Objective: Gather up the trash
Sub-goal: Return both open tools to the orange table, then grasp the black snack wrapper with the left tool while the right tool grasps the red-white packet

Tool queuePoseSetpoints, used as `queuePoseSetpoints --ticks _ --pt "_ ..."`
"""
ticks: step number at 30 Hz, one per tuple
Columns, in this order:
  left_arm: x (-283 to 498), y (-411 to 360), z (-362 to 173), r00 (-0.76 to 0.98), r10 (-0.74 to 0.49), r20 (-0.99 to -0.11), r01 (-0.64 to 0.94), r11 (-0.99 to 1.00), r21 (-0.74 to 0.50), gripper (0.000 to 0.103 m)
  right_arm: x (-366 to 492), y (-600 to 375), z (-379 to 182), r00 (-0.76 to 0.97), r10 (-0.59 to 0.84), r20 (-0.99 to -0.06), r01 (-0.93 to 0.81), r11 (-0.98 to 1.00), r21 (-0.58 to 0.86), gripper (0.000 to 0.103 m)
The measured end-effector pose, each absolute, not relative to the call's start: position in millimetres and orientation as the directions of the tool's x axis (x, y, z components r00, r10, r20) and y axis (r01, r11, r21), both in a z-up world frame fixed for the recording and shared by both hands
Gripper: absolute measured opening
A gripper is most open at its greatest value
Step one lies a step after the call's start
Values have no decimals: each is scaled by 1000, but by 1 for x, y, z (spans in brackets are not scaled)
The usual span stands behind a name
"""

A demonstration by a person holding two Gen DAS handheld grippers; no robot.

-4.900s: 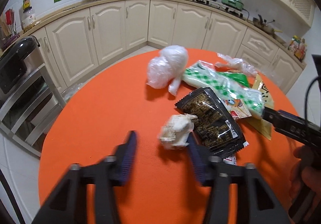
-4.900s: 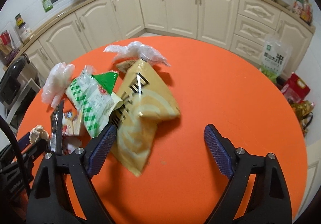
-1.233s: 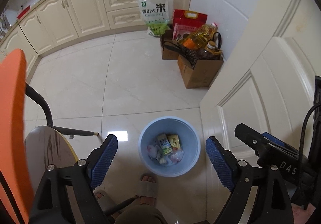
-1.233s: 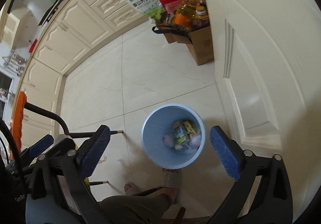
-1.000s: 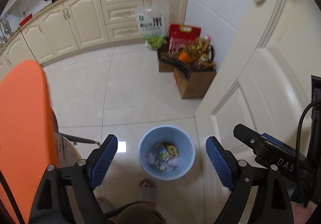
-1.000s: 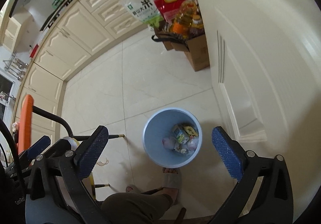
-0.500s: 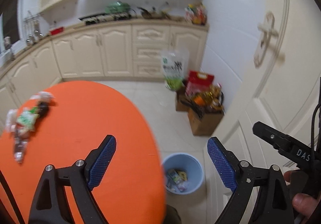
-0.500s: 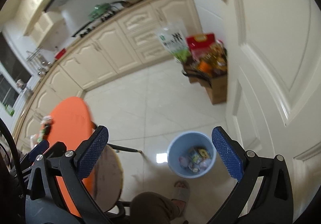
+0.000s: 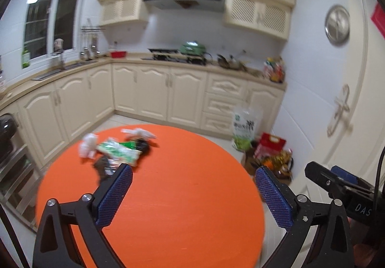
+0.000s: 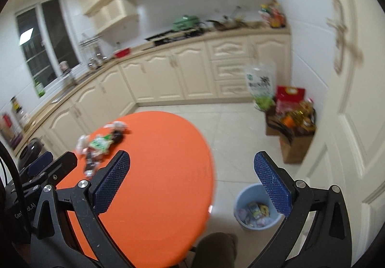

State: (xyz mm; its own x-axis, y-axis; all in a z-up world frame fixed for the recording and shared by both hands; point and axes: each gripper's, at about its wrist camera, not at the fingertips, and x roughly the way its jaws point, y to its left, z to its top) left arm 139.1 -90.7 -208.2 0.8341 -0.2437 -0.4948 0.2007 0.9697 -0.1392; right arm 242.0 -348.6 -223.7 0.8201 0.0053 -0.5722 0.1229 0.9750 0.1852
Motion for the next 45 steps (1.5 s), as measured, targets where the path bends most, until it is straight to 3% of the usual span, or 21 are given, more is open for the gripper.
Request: queuePoseSetpoints --ticks 11,22,34,45 --pt "47 -10 -213 884 -122 -451 47 984 -174 102 239 -241 -198 848 89 -522 -35 993 113 103" --pt "-5 2 -223 887 -35 -461 -49 984 -169 102 234 -192 -199 845 149 -514 -138 989 60 103" --pt "77 10 -237 795 -25 -606 -109 977 -183 102 288 -189 -242 771 164 -615 -158 985 64 103" --pt "211 37 -250 718 -25 -696 -115 981 -153 102 356 -203 -298 680 155 -716 -137 987 84 103"
